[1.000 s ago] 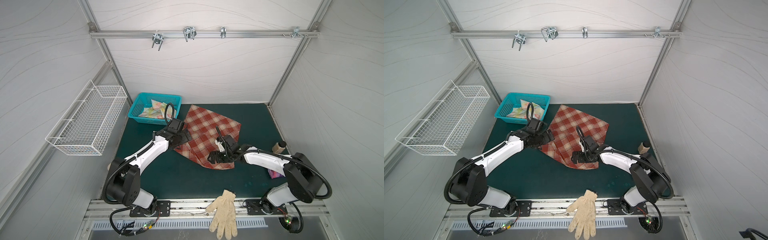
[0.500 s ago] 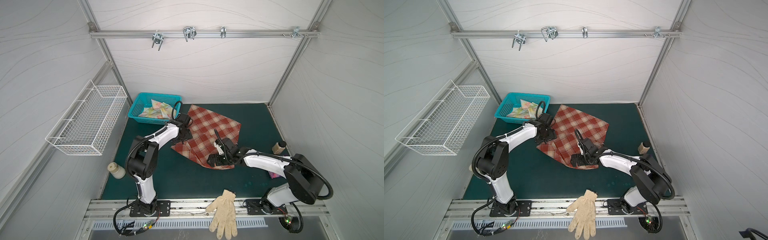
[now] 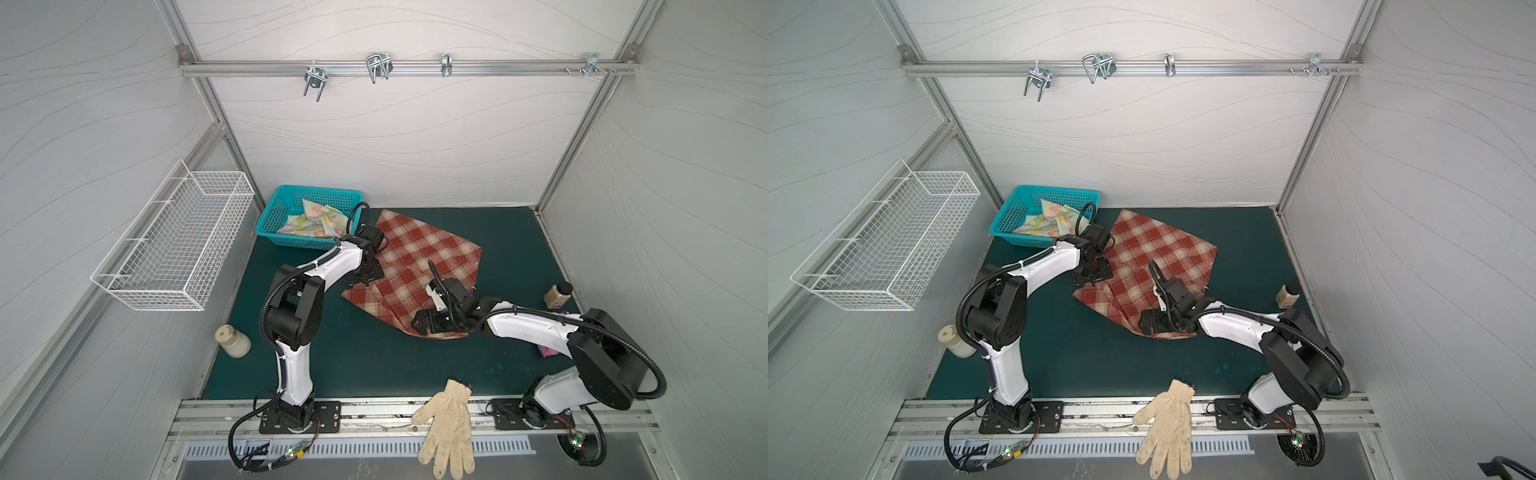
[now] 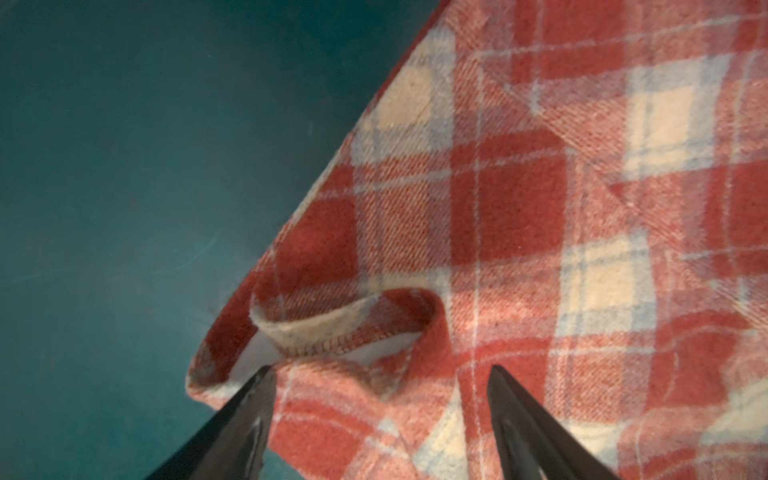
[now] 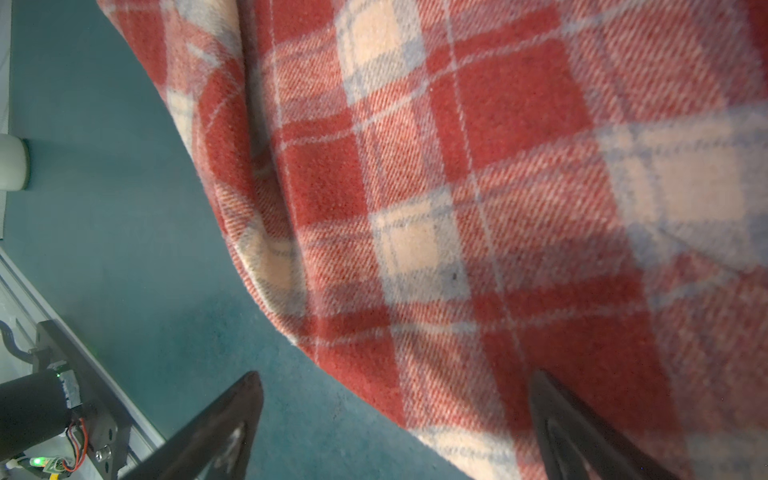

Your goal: Fold and stack the skirts

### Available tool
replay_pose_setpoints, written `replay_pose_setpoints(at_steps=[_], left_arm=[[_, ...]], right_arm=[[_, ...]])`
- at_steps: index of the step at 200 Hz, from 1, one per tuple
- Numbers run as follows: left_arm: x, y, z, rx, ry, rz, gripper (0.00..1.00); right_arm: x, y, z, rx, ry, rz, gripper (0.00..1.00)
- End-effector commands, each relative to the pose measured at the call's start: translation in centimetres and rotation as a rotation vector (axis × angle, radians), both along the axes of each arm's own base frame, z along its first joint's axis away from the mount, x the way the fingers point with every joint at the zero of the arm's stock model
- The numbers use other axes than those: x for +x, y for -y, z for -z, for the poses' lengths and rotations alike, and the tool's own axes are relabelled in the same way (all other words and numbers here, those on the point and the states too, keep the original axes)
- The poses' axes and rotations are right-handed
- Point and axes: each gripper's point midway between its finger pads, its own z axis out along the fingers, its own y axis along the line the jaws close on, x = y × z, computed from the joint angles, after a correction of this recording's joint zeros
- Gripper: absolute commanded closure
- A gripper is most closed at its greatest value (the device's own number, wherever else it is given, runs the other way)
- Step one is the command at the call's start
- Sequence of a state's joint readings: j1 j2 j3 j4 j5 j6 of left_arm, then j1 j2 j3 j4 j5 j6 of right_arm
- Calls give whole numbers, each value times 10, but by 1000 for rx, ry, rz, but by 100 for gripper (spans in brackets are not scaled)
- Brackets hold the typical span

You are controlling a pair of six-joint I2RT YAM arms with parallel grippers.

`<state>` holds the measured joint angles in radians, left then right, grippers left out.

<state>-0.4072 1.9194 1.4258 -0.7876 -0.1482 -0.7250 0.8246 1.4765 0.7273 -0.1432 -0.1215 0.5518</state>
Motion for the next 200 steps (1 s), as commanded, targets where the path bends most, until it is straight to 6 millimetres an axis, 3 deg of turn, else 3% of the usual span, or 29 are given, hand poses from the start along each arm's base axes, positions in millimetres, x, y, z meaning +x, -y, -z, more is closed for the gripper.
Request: replay_pose_setpoints(at_steps=[1, 71, 200], left_arm=[[-2, -6, 1, 41, -11, -7, 22], [2, -6, 18, 68, -55, 13, 40], [5, -3, 39, 89, -113, 41, 61]], right_arm=[[-5, -5, -1, 29, -5, -9, 1], [-9, -5, 5, 26, -17, -14, 1], [-13, -3, 13, 23, -33, -14, 1]])
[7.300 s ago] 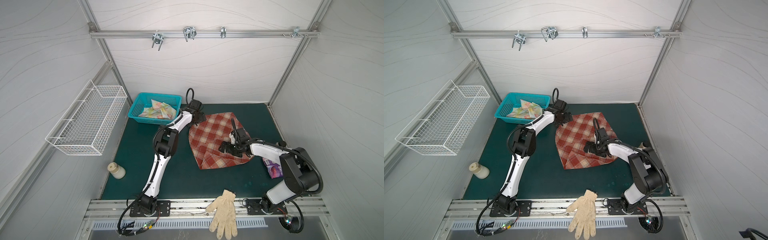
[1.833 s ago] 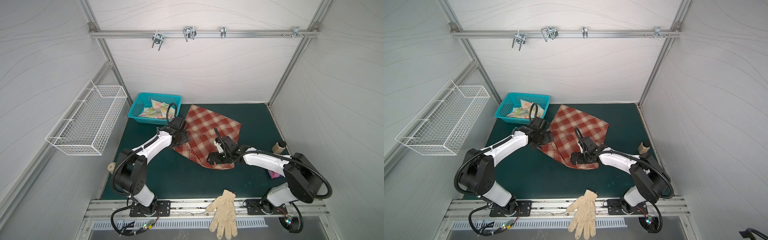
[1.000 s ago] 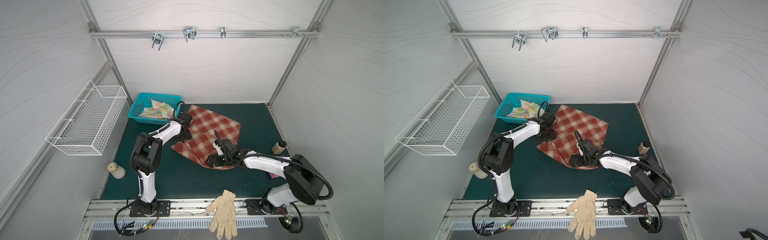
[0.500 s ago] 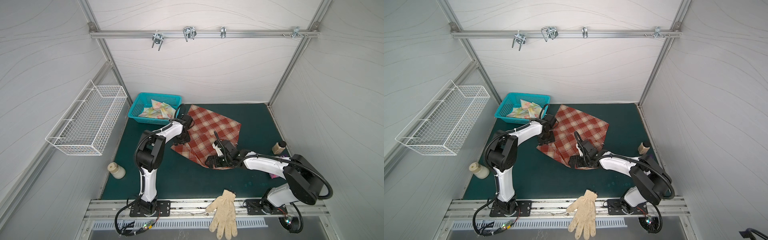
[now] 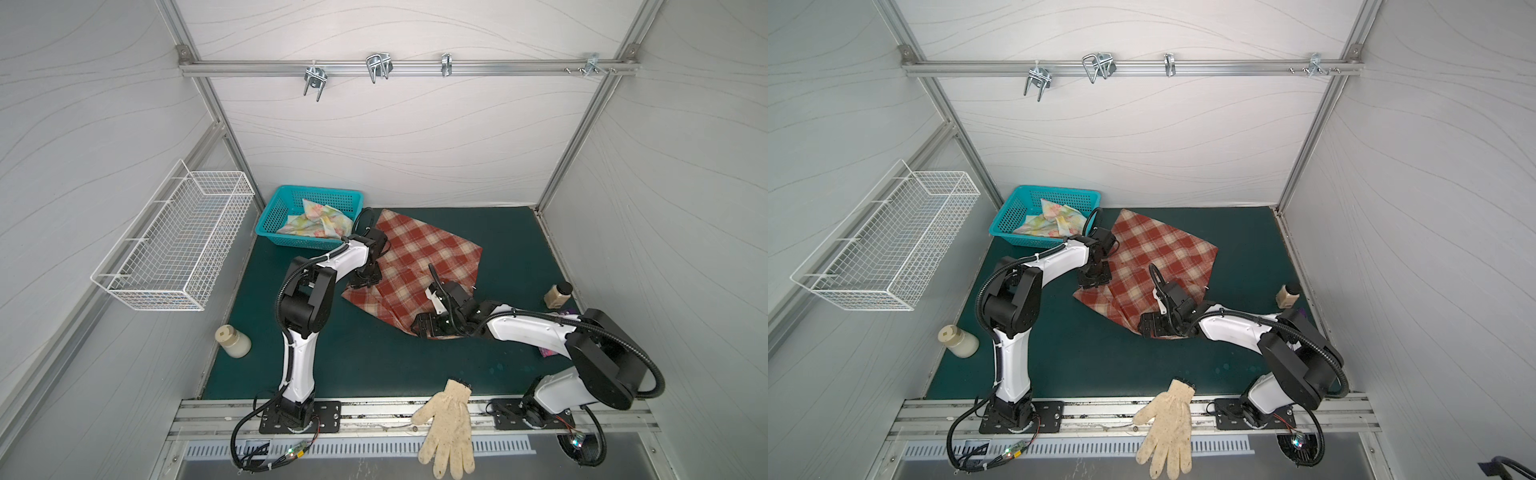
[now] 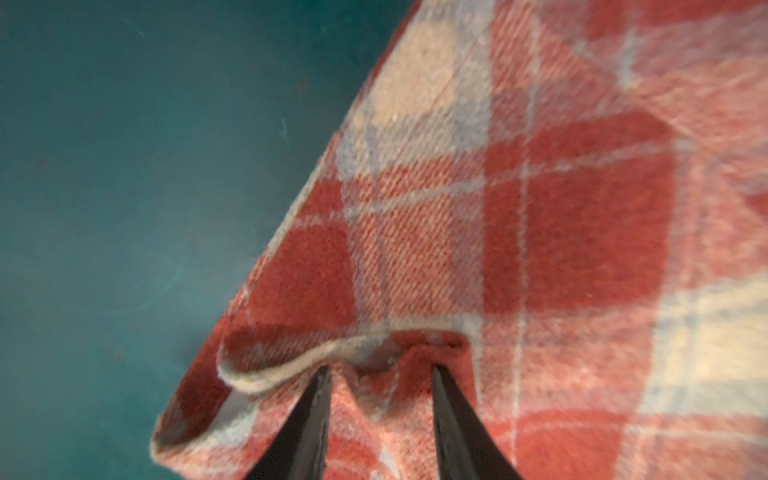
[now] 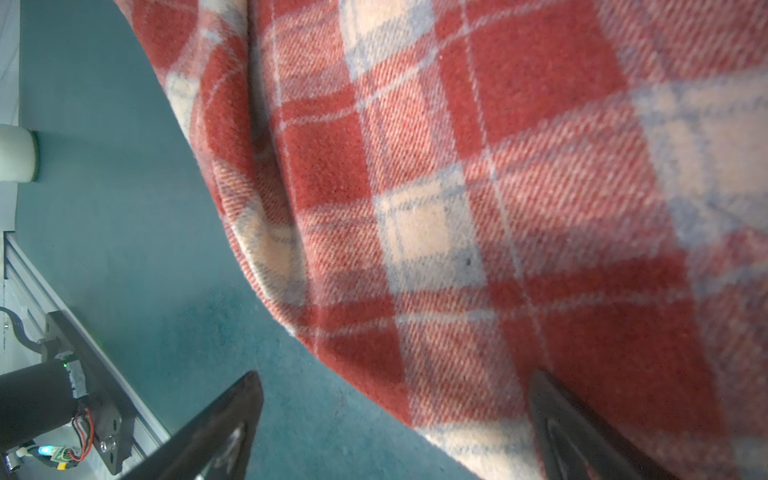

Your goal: Fold and stack the skirts

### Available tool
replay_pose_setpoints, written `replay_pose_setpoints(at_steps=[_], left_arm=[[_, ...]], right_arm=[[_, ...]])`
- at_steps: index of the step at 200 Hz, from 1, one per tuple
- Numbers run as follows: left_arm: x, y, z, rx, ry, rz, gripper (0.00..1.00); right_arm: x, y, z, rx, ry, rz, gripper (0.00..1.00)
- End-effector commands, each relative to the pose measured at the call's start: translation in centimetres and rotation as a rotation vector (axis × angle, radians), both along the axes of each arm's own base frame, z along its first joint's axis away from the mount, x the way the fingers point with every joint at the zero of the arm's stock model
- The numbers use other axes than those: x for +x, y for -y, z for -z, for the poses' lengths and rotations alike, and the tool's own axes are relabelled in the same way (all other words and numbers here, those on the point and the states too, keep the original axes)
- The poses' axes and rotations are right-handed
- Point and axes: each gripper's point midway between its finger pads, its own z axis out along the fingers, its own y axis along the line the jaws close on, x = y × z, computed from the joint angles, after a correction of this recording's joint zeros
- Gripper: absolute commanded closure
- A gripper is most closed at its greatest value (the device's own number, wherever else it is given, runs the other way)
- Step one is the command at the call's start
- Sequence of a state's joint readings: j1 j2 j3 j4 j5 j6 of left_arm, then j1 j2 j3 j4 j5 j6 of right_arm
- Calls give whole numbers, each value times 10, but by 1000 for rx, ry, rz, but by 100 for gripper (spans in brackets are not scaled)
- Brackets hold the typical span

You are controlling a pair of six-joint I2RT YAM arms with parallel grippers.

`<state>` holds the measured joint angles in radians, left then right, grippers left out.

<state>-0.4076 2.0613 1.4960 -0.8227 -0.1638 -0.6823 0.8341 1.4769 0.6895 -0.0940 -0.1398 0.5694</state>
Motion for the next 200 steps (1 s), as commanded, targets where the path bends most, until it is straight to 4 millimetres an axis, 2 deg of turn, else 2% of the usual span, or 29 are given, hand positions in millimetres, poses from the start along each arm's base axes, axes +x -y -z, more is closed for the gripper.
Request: replay_pose_setpoints(at_steps=[1, 60, 95, 100, 128, 160, 200], left_arm=[[1, -2, 3, 24, -18, 2, 62], [-2, -2, 10, 23, -30, 14, 82], [-3, -1, 5, 11, -18, 19, 92], [-3, -2, 3, 10, -13, 19, 97], [-6, 0, -5, -10, 2, 28, 100], [-12, 0, -32, -56, 59, 39, 100], [-25, -3, -92, -135, 217, 39, 100]], right_arm=[[-6, -1, 7, 1, -21, -8, 1], [-8, 1, 10, -8, -23, -7, 1], [-7, 3, 10, -20, -17, -6, 1], [-7, 2, 9, -19, -17, -6, 1], [-6, 3, 9, -26, -15, -5, 1], [-3, 8, -3, -42, 38, -7, 1], [5, 21, -27, -96, 154, -29, 1]])
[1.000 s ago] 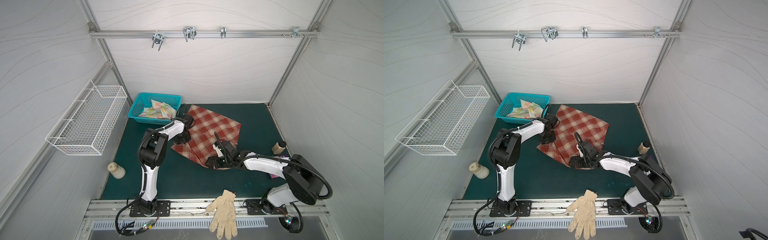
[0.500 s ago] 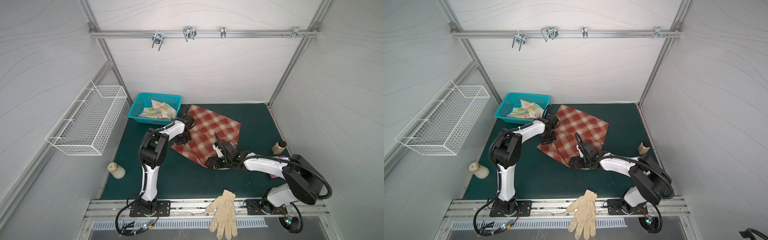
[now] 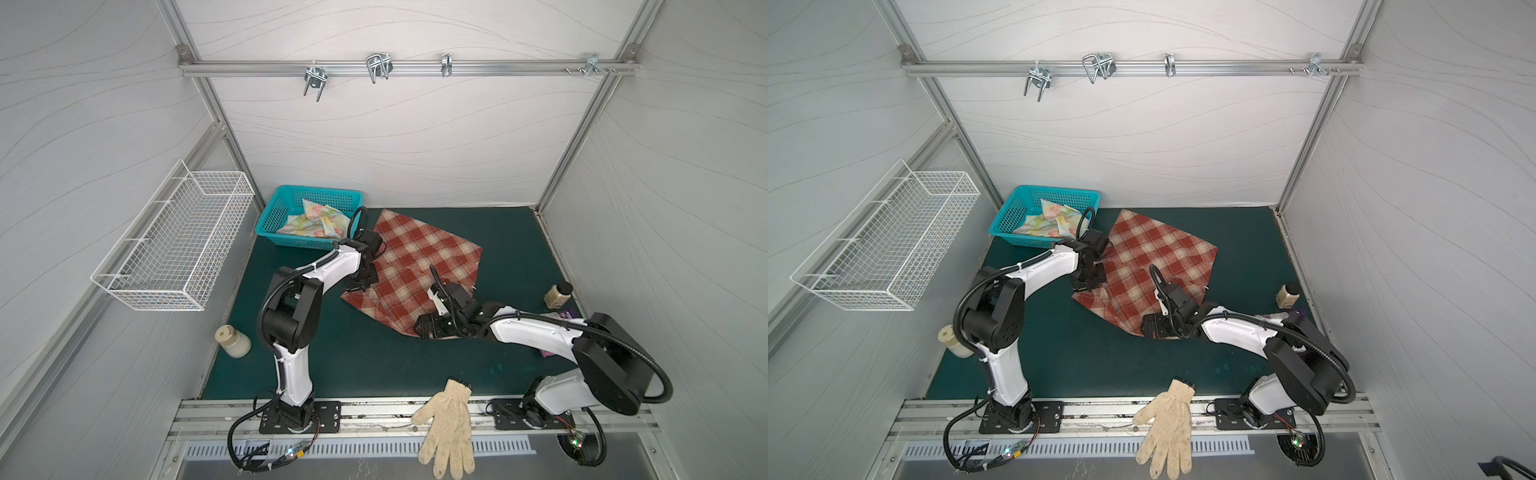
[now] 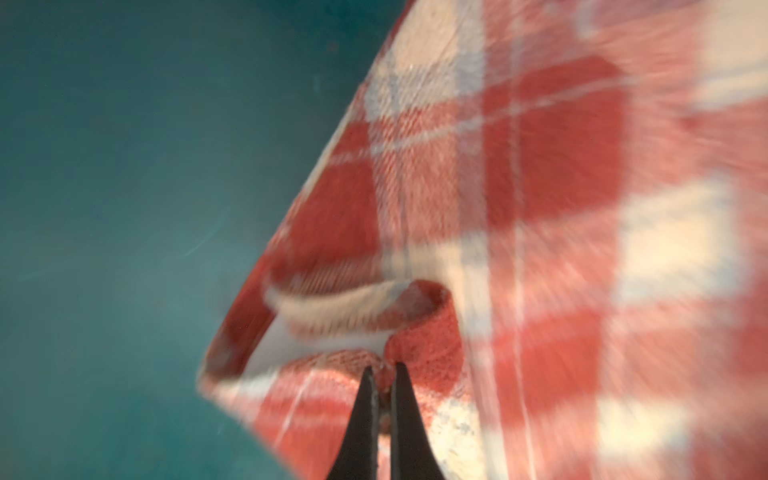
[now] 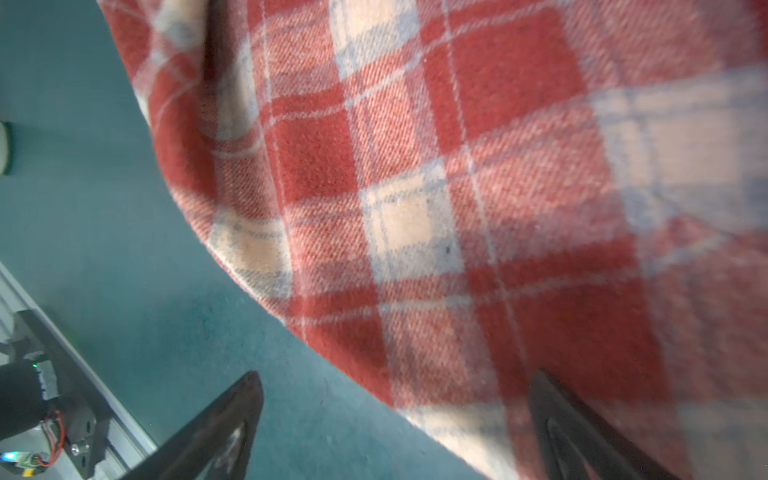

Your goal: Fold and stack the skirts

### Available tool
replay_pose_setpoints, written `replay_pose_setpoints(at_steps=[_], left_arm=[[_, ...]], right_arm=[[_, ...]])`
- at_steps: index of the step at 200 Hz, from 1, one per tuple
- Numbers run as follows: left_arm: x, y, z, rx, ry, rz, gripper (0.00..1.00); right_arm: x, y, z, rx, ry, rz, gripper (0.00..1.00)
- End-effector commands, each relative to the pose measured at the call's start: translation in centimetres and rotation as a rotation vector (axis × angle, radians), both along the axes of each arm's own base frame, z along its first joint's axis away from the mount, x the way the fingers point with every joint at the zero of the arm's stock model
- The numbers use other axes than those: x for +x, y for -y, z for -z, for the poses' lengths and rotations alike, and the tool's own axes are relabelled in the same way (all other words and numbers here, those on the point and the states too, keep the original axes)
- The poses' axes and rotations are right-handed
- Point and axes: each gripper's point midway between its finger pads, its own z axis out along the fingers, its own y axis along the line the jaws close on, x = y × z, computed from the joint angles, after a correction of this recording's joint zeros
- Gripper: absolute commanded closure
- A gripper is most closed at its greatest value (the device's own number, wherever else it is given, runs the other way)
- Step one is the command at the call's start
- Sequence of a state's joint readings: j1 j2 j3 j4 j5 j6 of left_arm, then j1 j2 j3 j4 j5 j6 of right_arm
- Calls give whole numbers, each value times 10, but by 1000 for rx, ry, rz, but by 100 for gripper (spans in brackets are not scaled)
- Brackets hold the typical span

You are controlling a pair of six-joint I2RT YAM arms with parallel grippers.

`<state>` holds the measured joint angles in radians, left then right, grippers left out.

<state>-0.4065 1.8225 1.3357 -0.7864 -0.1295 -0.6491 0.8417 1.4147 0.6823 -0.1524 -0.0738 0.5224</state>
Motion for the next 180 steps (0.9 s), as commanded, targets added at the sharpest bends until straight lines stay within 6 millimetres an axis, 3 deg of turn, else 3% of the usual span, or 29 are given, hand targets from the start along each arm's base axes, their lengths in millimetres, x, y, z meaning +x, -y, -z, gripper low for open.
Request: replay_pose_setpoints(at_steps=[1, 34, 67, 124, 180], left_arm=[[0, 2, -49, -70, 132, 1, 100], [-13, -10, -91, -127, 263, -30, 100], [-26, -30, -109, -178, 334, -85, 100], [-27, -76, -112, -207, 379, -180, 100], [-15, -106, -103, -235, 361, -255, 100]], right_arm=[[5, 9, -20, -47, 92, -22, 1], [6, 12, -34, -57, 158, -53, 1], [1, 13, -34, -98, 198, -100, 1], [-19, -5, -30, -187, 315, -254, 1], [-37, -27, -5, -354, 411, -407, 6]])
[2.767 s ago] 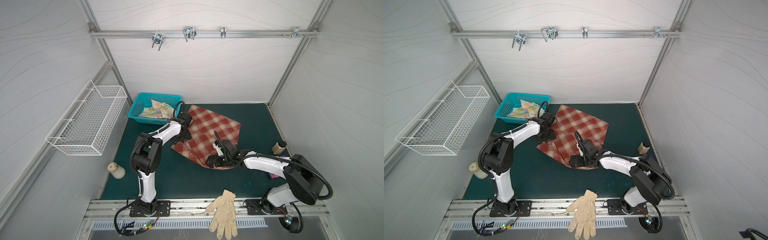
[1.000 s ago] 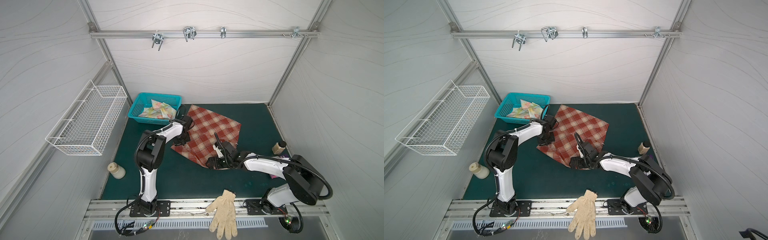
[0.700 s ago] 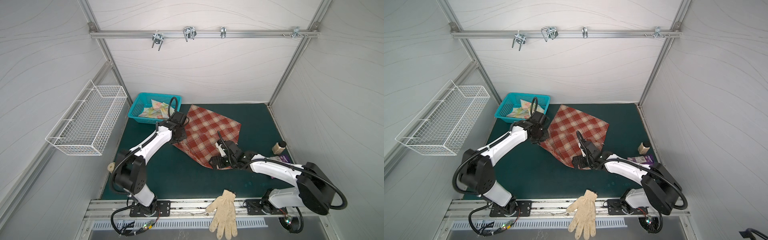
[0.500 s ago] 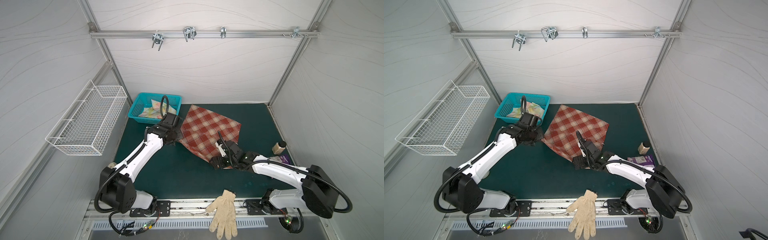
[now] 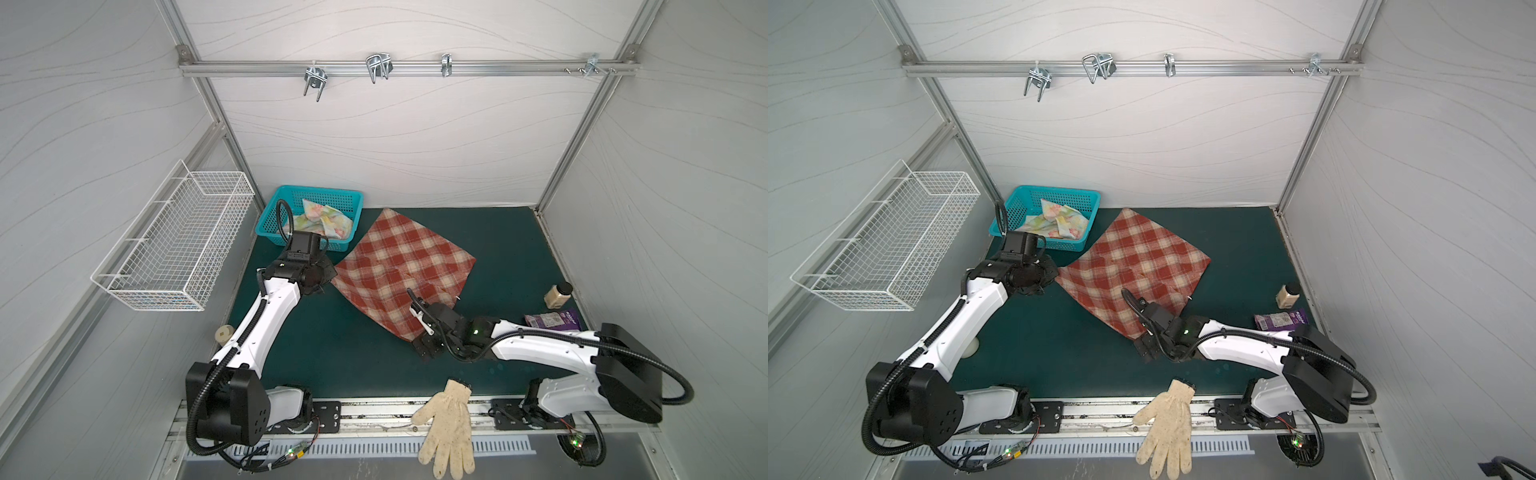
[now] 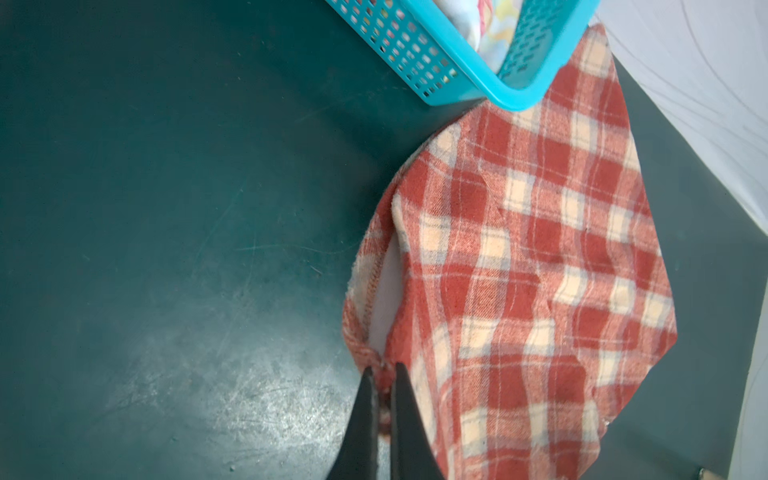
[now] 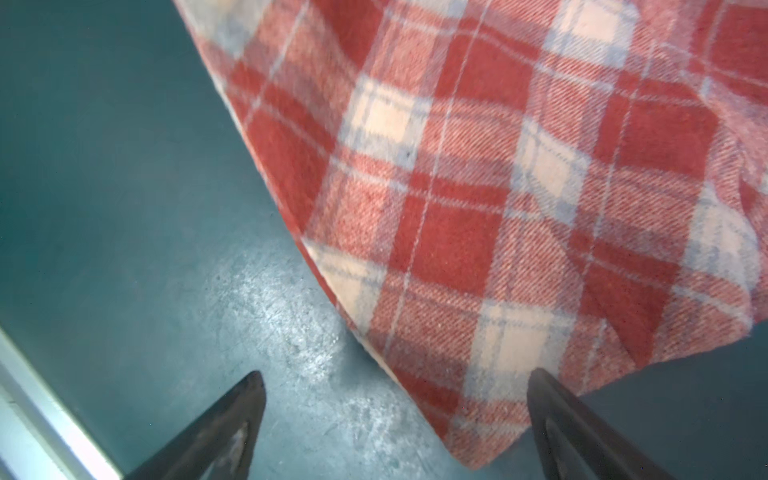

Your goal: Fold and stack the skirts

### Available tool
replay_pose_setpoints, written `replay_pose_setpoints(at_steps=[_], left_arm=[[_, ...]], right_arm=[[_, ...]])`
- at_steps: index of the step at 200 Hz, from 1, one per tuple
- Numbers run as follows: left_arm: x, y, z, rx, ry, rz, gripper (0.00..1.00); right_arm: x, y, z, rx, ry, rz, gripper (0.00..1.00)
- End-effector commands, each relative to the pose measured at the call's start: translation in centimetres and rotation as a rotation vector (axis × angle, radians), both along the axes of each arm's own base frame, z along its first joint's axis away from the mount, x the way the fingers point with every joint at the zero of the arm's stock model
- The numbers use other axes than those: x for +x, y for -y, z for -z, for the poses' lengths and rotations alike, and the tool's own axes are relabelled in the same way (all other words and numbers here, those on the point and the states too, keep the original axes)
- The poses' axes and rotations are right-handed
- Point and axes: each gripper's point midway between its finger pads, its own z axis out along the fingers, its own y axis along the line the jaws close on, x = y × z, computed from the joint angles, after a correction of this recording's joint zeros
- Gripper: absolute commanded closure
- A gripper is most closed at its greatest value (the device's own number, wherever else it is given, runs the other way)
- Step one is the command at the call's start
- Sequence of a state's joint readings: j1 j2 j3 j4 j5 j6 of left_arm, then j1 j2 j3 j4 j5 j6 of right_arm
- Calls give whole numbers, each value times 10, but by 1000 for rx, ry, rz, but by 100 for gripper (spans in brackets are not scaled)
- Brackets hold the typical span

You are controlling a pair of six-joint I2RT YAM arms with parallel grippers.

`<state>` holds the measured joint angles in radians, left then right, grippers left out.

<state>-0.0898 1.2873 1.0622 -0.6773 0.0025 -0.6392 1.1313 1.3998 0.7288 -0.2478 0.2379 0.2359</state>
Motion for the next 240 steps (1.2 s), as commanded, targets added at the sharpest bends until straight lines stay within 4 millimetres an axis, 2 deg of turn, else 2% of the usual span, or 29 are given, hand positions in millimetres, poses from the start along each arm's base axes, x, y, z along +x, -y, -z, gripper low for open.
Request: replay_pose_setpoints(at_steps=[1, 42, 74, 101, 142, 183, 217, 240], left_arm=[[13, -6, -6, -26, 35, -3, 100], [17, -19, -7, -40, 37, -31, 100], [21, -28, -7, -58, 37, -50, 100], [25, -35, -5, -58, 26, -59, 100], [30, -43, -5, -66, 20, -73, 100], [35, -46, -6, -79, 19, -77, 100], [37, -48, -5, -72, 13, -77, 100], [37, -49, -6, -74, 13, -79, 100]], right_arm=[[2, -6, 4, -91, 91, -49, 6], [-7, -17, 22, -112, 36, -92, 10], [-8, -16, 33, -152, 11, -92, 16], [-7, -15, 32, -158, 17, -96, 20], [-11, -10, 41, -191, -4, -105, 30], [-14, -9, 41, -178, -20, -103, 33], [-15, -12, 47, -194, -39, -105, 49], [-17, -11, 52, -192, -50, -97, 53]])
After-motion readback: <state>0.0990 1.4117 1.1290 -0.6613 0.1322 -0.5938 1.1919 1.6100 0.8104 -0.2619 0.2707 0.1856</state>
